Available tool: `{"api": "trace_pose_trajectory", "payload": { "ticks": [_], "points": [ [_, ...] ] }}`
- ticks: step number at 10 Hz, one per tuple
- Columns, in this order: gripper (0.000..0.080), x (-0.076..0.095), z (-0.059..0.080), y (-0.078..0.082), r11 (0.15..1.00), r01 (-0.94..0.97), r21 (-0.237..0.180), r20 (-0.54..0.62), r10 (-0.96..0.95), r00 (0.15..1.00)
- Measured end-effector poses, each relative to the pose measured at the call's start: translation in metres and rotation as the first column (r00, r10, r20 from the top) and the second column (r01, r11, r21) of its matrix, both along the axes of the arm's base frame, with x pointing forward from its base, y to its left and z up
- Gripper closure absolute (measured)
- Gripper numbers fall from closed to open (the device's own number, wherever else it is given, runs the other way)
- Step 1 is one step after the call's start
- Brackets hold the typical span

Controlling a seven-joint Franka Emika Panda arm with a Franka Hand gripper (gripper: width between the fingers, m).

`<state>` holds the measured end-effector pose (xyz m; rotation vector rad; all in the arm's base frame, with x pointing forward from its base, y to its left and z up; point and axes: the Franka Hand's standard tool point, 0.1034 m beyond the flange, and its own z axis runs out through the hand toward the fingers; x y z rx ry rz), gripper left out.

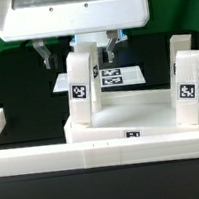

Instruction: Assemble desk

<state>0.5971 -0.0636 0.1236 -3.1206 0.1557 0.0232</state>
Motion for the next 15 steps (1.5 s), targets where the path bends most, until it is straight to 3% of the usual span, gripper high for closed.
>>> {"api": "trace_pose_trajectory", "payload": {
  "ticks": [4,6,7,8,12,15],
  "points": [
    [0.015,0.0004,-0.0016,-0.0057,1.0,-0.009,-0.008,-0.003,0.009,1.0],
    [0.0413,0.0003,-0.0016,-0.0055,1.0,-0.009,-0.008,-0.003,0.009,1.0],
    [0.0413,0.0004,-0.0016,-0.0055,1.0,-0.003,-0.008,-0.003,0.003,1.0],
    [0.0511,0.0003,-0.0016,-0.0055,1.0,0.013,-0.008,-0.003,-0.013,1.0],
    [0.0511,0.0003,-0.0019,-0.0052,0.977,0.212,-0.01,-0.005,-0.212,0.977],
    [0.0509,0.0009,-0.0026,-0.0059,0.894,0.448,0.005,-0.002,-0.448,0.894]
  ]
}}
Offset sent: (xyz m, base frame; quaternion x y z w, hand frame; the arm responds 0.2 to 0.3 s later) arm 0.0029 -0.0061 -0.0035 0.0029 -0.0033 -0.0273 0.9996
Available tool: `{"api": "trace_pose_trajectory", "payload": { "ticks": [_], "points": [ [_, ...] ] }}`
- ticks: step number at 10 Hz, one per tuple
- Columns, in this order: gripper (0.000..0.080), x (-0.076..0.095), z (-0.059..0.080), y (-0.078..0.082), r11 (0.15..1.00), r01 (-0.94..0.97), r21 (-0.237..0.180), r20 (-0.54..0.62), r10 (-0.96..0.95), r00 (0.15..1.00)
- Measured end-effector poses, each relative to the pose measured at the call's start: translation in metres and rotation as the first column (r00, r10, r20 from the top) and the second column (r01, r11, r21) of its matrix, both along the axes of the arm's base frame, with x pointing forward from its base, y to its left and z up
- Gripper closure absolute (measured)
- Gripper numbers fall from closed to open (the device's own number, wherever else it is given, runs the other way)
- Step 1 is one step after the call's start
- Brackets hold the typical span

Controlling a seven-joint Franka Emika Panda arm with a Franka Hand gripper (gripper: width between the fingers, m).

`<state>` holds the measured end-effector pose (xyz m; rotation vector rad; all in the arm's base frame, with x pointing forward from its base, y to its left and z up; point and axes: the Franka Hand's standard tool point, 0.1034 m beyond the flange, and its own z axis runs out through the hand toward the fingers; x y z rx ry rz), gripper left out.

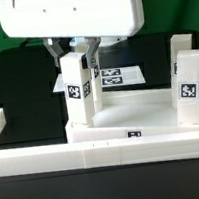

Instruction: Assemble desk

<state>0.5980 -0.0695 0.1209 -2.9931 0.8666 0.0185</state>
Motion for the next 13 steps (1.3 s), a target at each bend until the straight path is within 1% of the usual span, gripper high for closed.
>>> {"api": "trace_pose_trajectory", "payload": {
  "ticks": [3,5,6,7,8,9,10,11,12,13],
  "points": [
    [0.0509,0.0004,-0.0005,-0.0013,0.958,0.286,0.016,0.003,-0.286,0.958],
    [0.0509,0.0028,-0.0007,-0.0009,0.866,0.5,0.035,0.006,-0.5,0.866],
    [0.0509,0.0034,-0.0007,-0.0008,0.834,0.55,0.041,0.005,-0.55,0.835],
    [0.0509,0.0059,-0.0008,-0.0005,0.747,0.662,0.066,0.005,-0.664,0.748],
    [0.0509,0.007,-0.0007,0.0007,0.712,0.699,0.069,0.006,-0.701,0.713],
    [0.0509,0.0073,-0.0006,0.0013,0.703,0.707,0.07,0.005,-0.709,0.705],
    [0.0509,0.0072,-0.0009,0.0013,0.717,0.694,0.069,0.007,-0.696,0.718],
    [0.0331,0.0071,-0.0012,0.0014,0.717,0.693,0.069,0.006,-0.695,0.719],
    [0.0213,0.0076,-0.0006,0.0017,0.744,0.665,0.068,0.008,-0.667,0.745],
    [0.0213,0.0081,-0.0009,0.0013,0.813,0.579,0.062,0.02,-0.581,0.814]
  ]
}}
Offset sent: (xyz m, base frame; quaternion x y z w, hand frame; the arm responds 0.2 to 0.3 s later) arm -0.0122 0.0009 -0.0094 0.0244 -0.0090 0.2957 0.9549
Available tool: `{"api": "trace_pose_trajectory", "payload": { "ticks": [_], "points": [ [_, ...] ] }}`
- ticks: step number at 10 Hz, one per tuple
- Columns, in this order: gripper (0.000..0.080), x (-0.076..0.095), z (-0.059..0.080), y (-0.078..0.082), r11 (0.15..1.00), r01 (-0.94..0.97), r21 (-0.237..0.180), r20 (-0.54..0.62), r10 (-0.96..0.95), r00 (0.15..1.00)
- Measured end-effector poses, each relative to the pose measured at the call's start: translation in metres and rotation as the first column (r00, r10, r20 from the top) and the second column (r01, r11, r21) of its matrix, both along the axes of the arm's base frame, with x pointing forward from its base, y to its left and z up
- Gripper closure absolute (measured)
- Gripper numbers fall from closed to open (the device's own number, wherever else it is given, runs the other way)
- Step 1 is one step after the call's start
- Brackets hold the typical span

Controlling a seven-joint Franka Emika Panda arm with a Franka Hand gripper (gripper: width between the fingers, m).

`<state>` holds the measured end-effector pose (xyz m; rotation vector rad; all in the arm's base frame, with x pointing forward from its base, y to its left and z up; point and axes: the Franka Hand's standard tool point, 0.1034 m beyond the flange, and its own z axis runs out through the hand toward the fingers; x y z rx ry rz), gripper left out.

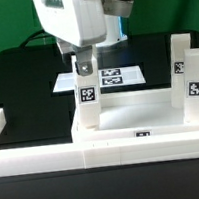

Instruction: Assemble desk

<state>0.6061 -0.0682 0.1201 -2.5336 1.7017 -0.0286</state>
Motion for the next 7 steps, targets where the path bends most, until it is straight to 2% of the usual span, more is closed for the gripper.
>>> {"api": "trace_pose_trajectory", "payload": {
  "ticks": [1,4,6,7],
  "points": [
    [0.0161,0.0002,-0.0015,0.0007,0.994,-0.105,-0.01,0.003,0.105,0.994],
    [0.0153,-0.0002,-0.0025,0.0024,0.955,-0.296,-0.023,0.011,0.296,0.955],
    [0.015,0.0001,-0.0028,0.0024,0.895,-0.444,-0.041,0.014,0.445,0.895],
    [0.015,0.0018,-0.003,0.0041,0.851,-0.519,-0.078,-0.005,0.521,0.854]
  ]
}}
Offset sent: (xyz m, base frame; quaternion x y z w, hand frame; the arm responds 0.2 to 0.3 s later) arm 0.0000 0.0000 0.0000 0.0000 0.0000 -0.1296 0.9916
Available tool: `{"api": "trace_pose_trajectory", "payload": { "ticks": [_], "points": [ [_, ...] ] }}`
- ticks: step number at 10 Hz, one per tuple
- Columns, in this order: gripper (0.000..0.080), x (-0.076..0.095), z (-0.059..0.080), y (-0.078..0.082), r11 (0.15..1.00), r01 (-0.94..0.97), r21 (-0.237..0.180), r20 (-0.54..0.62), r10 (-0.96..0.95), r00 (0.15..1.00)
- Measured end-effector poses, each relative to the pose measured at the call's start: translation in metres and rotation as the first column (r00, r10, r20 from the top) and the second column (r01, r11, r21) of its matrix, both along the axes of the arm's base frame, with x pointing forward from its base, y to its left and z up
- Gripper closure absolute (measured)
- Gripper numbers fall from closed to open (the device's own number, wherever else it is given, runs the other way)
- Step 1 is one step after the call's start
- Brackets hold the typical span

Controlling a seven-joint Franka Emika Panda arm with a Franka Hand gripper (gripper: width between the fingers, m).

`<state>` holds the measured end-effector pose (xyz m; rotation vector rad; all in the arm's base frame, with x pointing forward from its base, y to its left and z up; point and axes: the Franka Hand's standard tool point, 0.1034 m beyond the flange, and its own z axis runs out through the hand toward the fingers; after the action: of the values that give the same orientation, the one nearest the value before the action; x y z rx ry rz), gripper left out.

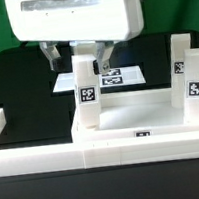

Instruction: Assemble desk

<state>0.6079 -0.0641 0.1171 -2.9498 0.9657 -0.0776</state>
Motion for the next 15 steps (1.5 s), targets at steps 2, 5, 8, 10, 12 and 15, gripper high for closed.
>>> {"api": "trace_pose_trajectory", "payload": {
  "ticks": [2,5,8,10,12,15],
  "points": [
    [0.015,0.002,0.0,0.004,0.986,-0.162,-0.025,0.002,0.162,0.987],
    [0.015,0.002,-0.002,0.012,0.883,-0.466,-0.061,-0.009,0.467,0.884],
    [0.015,0.002,-0.002,0.012,0.785,-0.615,-0.071,-0.019,0.615,0.788],
    [0.0179,0.002,-0.002,0.01,0.705,-0.705,-0.075,-0.026,0.705,0.709],
    [0.0359,0.002,-0.002,0.01,0.701,-0.709,-0.075,-0.026,0.709,0.705],
    [0.0511,0.002,-0.002,0.009,0.702,-0.709,-0.075,-0.026,0.709,0.705]
  ]
}}
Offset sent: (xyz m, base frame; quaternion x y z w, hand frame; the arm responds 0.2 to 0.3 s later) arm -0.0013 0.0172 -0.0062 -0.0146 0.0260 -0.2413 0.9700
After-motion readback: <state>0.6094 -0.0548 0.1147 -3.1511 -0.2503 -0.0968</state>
